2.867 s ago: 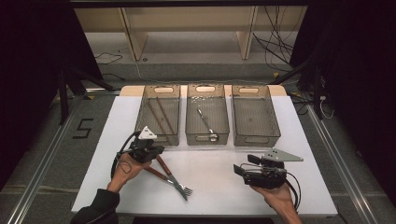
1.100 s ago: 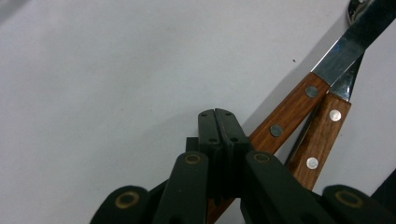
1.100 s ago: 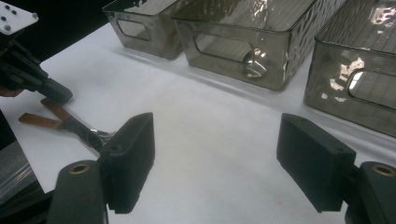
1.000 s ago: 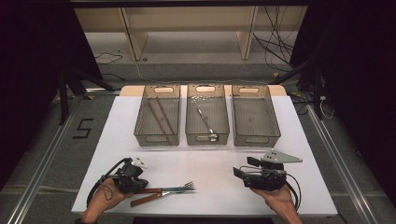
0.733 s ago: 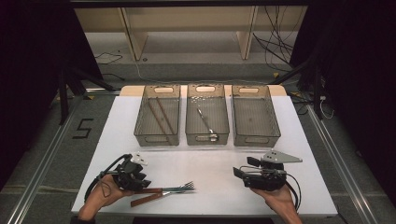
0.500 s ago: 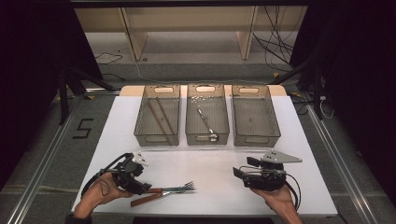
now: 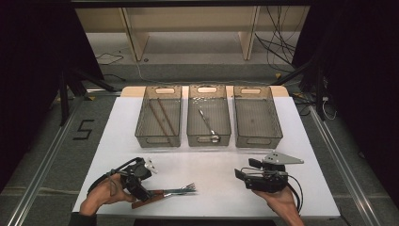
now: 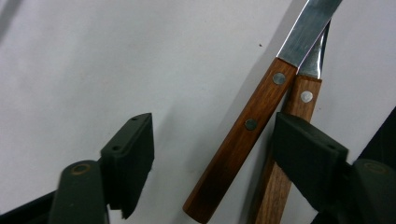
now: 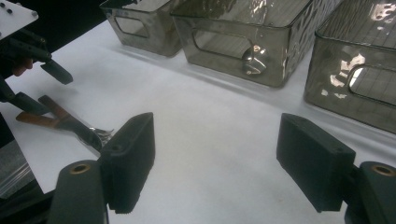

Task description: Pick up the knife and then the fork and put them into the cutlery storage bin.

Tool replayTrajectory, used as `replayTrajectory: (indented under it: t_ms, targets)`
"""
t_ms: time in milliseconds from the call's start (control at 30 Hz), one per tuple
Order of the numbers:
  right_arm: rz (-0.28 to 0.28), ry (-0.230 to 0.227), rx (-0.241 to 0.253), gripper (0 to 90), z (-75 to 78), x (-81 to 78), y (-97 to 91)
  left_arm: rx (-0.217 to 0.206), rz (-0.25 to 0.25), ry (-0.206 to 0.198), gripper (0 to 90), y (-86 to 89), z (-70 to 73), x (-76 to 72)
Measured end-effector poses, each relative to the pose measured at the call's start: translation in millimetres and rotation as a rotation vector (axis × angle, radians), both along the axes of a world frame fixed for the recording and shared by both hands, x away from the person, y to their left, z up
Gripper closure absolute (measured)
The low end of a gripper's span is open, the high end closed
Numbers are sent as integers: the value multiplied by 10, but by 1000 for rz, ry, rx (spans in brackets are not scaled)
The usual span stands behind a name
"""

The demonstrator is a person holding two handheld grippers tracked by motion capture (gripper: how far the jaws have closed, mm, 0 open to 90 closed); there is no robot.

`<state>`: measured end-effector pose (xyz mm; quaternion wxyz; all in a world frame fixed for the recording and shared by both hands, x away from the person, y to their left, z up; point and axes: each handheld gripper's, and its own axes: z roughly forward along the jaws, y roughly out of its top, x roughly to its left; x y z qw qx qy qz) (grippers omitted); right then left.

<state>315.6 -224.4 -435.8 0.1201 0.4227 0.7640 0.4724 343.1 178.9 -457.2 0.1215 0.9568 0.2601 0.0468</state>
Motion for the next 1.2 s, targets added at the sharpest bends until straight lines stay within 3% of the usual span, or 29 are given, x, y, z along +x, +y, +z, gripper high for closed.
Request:
replayTrajectory:
  t_ms: [133,267,633,1200]
  targets:
    - [-2,1,-1,289,-1,3,0,2,-27,3,378,-31,-17,5]
    - [-4,5,-3,290,0,5,-2,52,-81,12,449,-94,-68,6]
    - [-3,3,-4,294,2,8,-4,32,-167,35,653,-114,-49,-6]
    - [-6,7,-11,294,-1,21,-4,43,-281,19,749,-134,-41,-45]
